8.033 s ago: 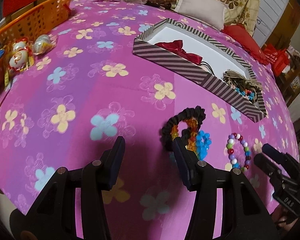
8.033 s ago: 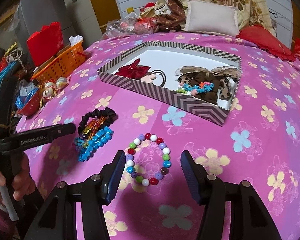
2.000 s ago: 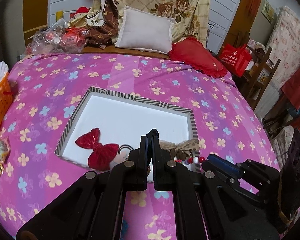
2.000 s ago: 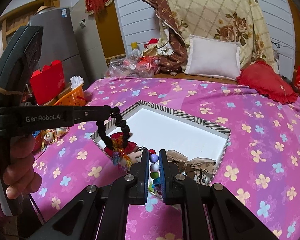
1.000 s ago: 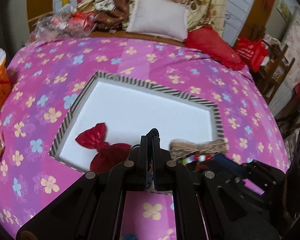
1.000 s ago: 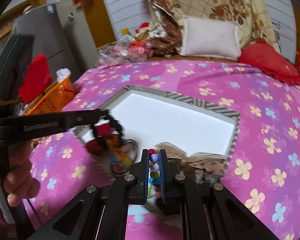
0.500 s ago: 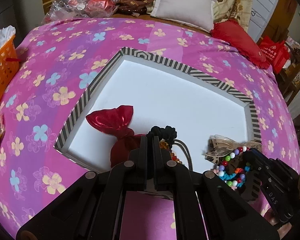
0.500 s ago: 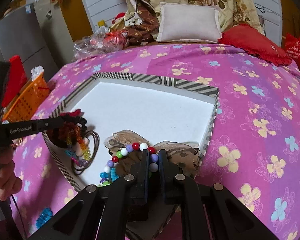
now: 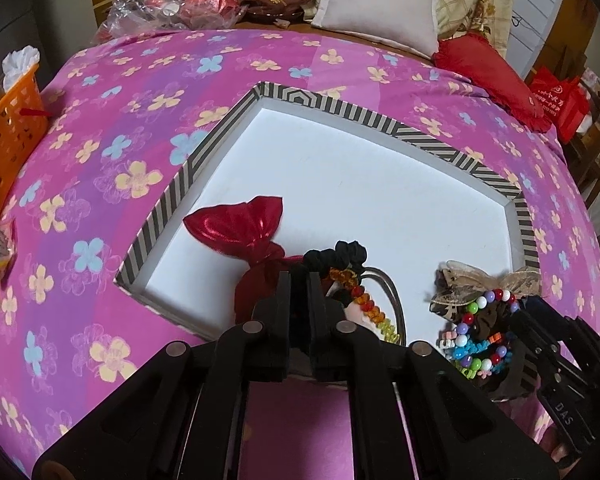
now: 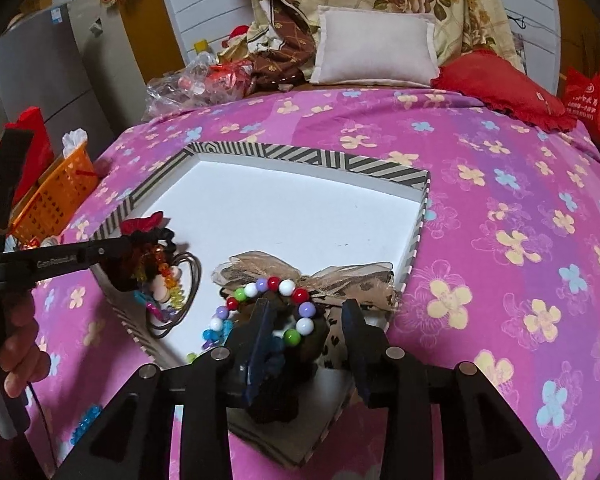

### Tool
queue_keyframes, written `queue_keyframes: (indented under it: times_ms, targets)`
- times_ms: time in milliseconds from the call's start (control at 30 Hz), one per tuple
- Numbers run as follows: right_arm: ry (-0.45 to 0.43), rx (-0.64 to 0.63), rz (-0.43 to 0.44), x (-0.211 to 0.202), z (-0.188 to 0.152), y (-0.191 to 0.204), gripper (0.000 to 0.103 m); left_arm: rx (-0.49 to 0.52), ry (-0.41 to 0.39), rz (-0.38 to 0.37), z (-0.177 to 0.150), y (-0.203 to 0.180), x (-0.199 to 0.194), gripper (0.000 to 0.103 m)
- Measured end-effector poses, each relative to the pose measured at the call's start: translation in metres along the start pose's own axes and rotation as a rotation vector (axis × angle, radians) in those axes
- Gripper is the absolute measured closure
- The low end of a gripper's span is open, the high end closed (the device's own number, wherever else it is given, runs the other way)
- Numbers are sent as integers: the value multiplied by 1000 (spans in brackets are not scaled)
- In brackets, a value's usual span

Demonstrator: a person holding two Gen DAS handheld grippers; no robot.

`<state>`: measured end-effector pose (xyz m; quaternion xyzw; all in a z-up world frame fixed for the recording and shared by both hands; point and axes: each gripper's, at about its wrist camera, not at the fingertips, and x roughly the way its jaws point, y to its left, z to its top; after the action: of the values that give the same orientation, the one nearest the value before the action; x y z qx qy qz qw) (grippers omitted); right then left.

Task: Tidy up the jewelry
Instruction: 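Withdraw both open tools from the box toward the blue bead bracelet, then lower the right tool over the blue bead bracelet while the left tool approaches it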

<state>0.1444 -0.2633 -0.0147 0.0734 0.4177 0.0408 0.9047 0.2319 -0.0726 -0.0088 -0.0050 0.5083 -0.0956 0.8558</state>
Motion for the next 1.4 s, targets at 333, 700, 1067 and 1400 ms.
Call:
queue_keyframes:
  times_ms: [333, 700, 1067, 1400]
  targets:
    - [-44, -31, 16, -34, -2, 20, 66, -9, -49, -3, -9, 3, -28, 63]
    - [-41, -55, 50, -52, -23, 41, 64, -9, -89, 11, -32, 6, -63, 57]
    - [-26, -65, 72, -67, -48, 53, 63, 2, -116, 11, -64, 5, -95, 56]
    - [17, -103, 101, -67, -72, 67, 63, -49, -79, -34, -120, 34, -120, 49]
